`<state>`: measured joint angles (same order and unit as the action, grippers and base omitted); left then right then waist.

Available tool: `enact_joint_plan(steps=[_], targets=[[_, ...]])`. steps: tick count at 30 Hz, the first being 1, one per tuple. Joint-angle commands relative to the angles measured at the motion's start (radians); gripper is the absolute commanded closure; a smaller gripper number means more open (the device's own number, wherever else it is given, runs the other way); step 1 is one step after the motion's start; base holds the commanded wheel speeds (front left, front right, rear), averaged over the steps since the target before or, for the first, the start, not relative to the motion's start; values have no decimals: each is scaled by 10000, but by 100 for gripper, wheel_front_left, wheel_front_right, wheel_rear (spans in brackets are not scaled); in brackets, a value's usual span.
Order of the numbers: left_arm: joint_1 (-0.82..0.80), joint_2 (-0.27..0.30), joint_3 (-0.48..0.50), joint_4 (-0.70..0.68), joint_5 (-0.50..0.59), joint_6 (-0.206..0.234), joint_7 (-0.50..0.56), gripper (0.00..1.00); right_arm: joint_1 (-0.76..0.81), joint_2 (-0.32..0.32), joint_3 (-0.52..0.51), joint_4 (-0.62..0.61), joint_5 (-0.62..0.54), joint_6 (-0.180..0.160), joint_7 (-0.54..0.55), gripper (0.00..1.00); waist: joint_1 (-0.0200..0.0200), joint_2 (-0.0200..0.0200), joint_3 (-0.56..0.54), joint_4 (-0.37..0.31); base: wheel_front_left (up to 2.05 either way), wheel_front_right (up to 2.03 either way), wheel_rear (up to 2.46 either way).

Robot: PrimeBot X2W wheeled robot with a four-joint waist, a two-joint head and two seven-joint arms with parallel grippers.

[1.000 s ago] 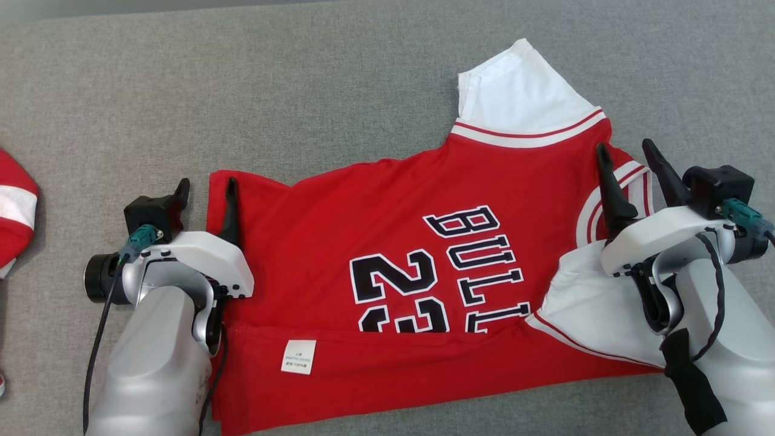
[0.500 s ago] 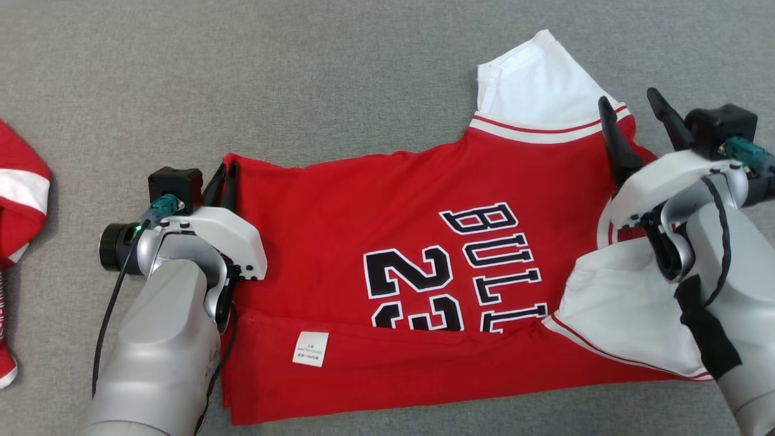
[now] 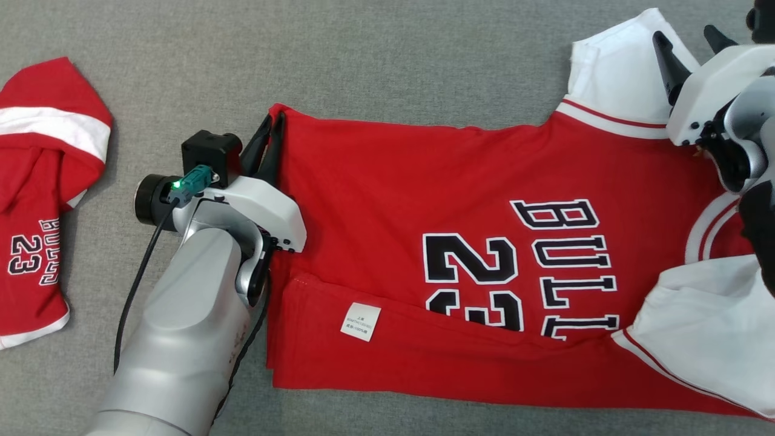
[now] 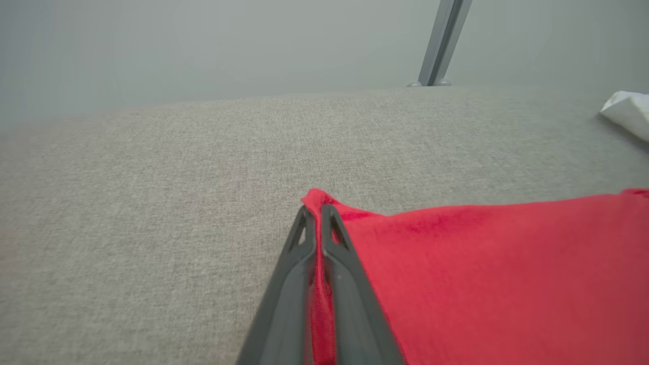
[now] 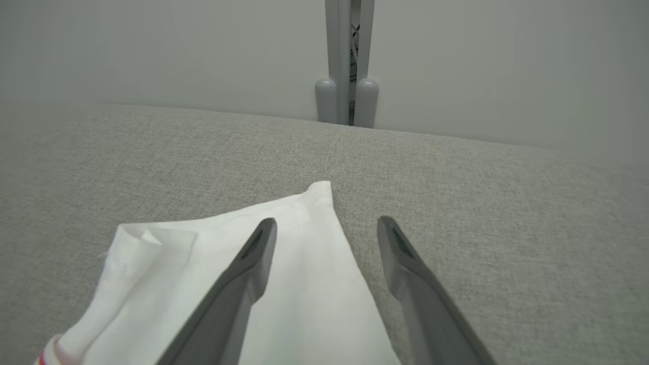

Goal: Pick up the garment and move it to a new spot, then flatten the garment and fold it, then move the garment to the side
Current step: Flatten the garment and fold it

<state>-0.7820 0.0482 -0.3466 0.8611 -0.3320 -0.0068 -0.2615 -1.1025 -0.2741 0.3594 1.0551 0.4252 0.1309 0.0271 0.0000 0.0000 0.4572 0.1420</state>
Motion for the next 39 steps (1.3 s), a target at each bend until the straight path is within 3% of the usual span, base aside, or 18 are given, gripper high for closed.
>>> enact_joint_plan(steps=[1,10,11,12,13,24,31,39], targets=[[39,50,-183,-130,-210,107,-44,100,-226,-163,18,159,71,-3,67,0,0,0,280,297,0,0,0],[-206,49,-1567,-697,-1417,625,-46,100,-1076,-538,654,786,405,-3,843,0,0,0,649,844,0,0,0],[-224,52,-1656,-723,-1503,681,-46,100,-1135,-565,716,814,454,-3,903,57,0,0,663,861,0,0,0],[-244,49,-1728,-749,-1568,739,-46,100,-1220,-633,776,834,500,-3,897,97,0,0,670,875,0,0,0],[-260,52,-1764,-758,-1648,797,-46,100,-1288,-723,800,880,519,-3,822,100,0,0,668,888,0,0,0],[-65,68,-851,-1050,-1251,1162,-48,100,-1376,-815,672,1621,204,-3,-1466,100,0,0,243,673,0,0,0],[480,246,-94,-874,-716,916,-47,100,-811,-290,646,1721,404,-3,-2544,100,0,0,-552,26,0,0,0],[1407,557,373,-511,-243,572,-47,100,848,52,855,585,1349,-3,-2917,100,0,0,-1689,-836,0,0,0]])
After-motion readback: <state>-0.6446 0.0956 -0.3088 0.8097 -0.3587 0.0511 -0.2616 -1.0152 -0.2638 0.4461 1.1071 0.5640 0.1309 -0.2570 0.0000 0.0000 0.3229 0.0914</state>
